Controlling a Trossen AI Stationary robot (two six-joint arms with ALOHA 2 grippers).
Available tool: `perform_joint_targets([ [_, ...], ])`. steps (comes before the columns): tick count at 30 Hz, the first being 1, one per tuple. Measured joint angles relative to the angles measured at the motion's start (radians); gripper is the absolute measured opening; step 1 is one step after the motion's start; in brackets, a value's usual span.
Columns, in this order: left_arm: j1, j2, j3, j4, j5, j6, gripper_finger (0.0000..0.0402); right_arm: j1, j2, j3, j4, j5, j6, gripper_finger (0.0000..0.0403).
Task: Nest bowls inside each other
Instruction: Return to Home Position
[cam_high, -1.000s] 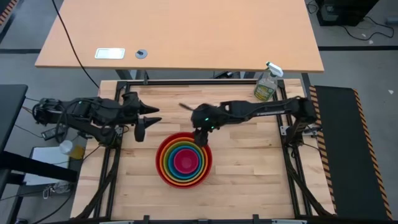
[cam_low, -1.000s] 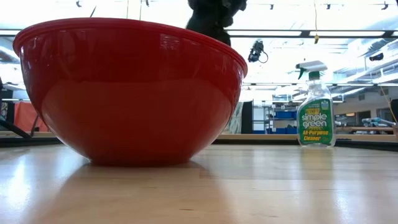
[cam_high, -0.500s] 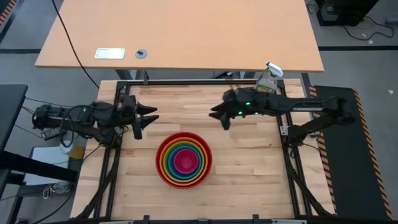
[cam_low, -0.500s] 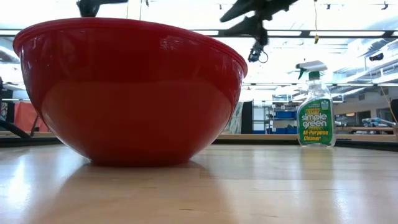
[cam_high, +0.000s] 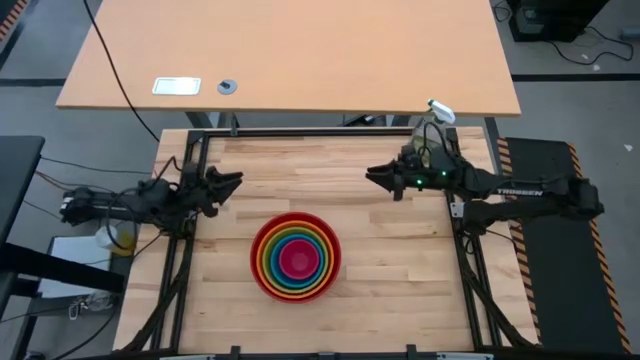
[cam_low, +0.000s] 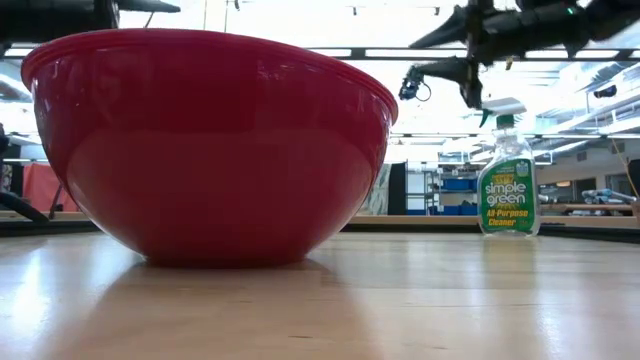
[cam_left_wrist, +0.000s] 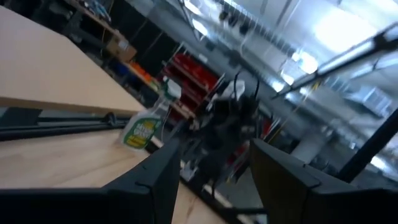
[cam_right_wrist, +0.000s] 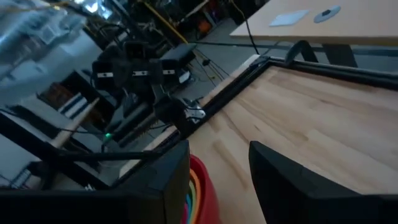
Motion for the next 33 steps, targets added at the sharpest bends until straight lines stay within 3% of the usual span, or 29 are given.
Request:
perform_joint_targets([
  [9, 0.007, -0.16, -0.228, 0.167, -0.017, -0.126, 0.0192, -0.093, -0.091, -0.224, 0.173, -0.05, 0.123, 0.0161],
  [14, 0.012, -0.183, -0.231, 0.108, -0.051, -0.142, 0.0192, -0.123, -0.092, -0.309, 0.233, -0.107, 0.182, 0.0155],
  [24, 0.033, -0.18, -0.232, -0.128, -0.073, -0.261, 0.0192, -0.173, -0.091, -0.527, 0.574, -0.107, 0.325, 0.0148],
  [28, 0.033, -0.179, -0.232, -0.193, -0.146, -0.324, 0.0192, -0.174, -0.087, -0.534, 0.588, -0.141, 0.335, 0.0148],
  [33, 0.033, -0.179, -0.232, -0.194, -0.228, -0.279, 0.0192, -0.174, -0.086, -0.535, 0.584, -0.16, 0.325, 0.0148],
])
